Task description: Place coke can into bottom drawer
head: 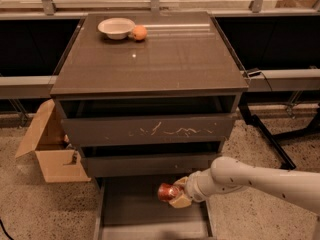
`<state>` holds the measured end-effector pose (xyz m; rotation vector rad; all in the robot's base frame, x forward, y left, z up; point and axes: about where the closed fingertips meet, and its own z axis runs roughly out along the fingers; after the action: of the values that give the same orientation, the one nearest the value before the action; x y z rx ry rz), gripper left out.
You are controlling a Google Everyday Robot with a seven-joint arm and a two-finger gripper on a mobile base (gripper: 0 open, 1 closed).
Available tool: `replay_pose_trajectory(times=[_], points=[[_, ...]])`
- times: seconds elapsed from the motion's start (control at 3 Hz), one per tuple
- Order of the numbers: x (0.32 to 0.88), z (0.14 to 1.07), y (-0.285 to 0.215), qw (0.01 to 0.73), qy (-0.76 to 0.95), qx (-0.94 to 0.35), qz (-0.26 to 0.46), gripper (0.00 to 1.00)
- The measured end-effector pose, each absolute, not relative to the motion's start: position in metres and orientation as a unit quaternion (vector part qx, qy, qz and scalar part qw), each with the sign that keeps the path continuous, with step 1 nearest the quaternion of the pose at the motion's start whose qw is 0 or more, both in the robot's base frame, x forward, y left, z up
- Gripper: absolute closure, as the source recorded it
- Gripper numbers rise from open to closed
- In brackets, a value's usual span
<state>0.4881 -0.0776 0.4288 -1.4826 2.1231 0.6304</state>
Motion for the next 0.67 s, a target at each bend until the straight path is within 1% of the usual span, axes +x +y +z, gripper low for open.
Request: replay_pose_trajectory(times=[0.33,0.67], points=[[0.502,0.362,-0.108,0.215,0.789,-0.539,0.203,1.0],[0.514,0.31,-0.134,0.21,0.804,-0.519,0.2,1.0]])
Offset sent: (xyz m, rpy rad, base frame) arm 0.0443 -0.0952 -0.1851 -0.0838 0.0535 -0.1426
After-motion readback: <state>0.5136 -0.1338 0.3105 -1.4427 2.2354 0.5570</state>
